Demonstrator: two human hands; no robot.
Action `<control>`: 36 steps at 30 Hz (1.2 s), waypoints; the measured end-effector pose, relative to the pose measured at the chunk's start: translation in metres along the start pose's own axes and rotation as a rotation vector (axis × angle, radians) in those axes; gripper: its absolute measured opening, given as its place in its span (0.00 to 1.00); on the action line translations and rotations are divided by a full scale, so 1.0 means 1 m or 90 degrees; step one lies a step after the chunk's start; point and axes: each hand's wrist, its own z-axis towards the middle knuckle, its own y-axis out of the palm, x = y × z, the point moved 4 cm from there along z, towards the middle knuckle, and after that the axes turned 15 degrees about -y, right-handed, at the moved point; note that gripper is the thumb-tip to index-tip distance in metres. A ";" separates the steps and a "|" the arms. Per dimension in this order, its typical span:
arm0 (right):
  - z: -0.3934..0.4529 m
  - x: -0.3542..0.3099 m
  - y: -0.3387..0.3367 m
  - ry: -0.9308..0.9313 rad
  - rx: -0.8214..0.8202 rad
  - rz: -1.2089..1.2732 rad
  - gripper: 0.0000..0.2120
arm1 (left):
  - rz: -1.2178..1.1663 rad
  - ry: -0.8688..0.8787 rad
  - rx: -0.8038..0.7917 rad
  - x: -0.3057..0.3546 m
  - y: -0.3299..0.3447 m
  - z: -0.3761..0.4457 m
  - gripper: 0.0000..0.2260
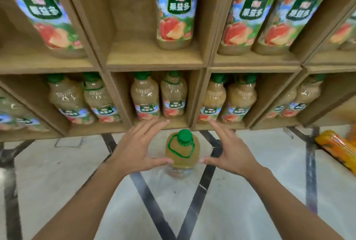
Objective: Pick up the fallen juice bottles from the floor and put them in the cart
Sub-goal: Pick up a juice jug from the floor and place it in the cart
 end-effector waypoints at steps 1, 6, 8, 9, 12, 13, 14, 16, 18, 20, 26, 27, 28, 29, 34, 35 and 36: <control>0.002 0.016 0.025 0.008 -0.038 0.019 0.58 | 0.008 -0.018 -0.056 -0.015 0.030 0.005 0.49; 0.008 0.062 0.122 0.010 -0.096 0.219 0.69 | -0.294 -0.106 -0.258 -0.047 0.142 0.023 0.63; 0.014 0.071 0.143 0.011 -0.054 0.312 0.68 | -0.397 -0.120 -0.249 -0.051 0.167 0.028 0.65; 0.019 0.074 0.149 0.005 -0.032 0.340 0.68 | -0.420 -0.118 -0.244 -0.050 0.174 0.031 0.64; 0.023 0.077 0.155 0.004 0.019 0.366 0.67 | -0.441 -0.115 -0.217 -0.048 0.178 0.033 0.61; 0.021 0.075 0.153 0.008 0.027 0.369 0.66 | -0.453 -0.116 -0.214 -0.044 0.174 0.031 0.61; 0.019 0.072 0.148 0.012 0.034 0.368 0.65 | -0.461 -0.113 -0.215 -0.040 0.168 0.030 0.61; 0.012 0.061 0.128 0.012 0.050 0.361 0.64 | -0.461 -0.111 -0.232 -0.028 0.153 0.029 0.61; 0.003 0.041 0.095 0.020 0.060 0.374 0.63 | -0.472 -0.121 -0.252 -0.009 0.128 0.024 0.61; -0.009 0.014 0.048 0.027 0.068 0.384 0.62 | -0.456 -0.128 -0.256 0.022 0.089 0.017 0.62; -0.081 -0.094 -0.146 0.077 0.122 0.383 0.61 | -0.413 -0.084 -0.333 0.165 -0.070 -0.008 0.62; -0.098 -0.116 -0.182 0.091 0.136 0.380 0.60 | -0.403 -0.062 -0.349 0.194 -0.101 -0.014 0.62; -0.117 -0.139 -0.222 0.114 0.155 0.375 0.60 | -0.403 -0.041 -0.368 0.227 -0.135 -0.020 0.62; -0.137 -0.162 -0.260 0.141 0.175 0.371 0.61 | -0.411 -0.021 -0.391 0.261 -0.170 -0.028 0.61; -0.251 -0.284 -0.428 0.253 0.287 0.334 0.61 | -0.362 0.125 -0.481 0.425 -0.328 -0.077 0.54; -0.275 -0.307 -0.454 0.278 0.312 0.324 0.61 | -0.357 0.174 -0.480 0.455 -0.353 -0.086 0.57; -0.298 -0.327 -0.480 0.304 0.341 0.310 0.61 | -0.343 0.217 -0.485 0.485 -0.374 -0.094 0.60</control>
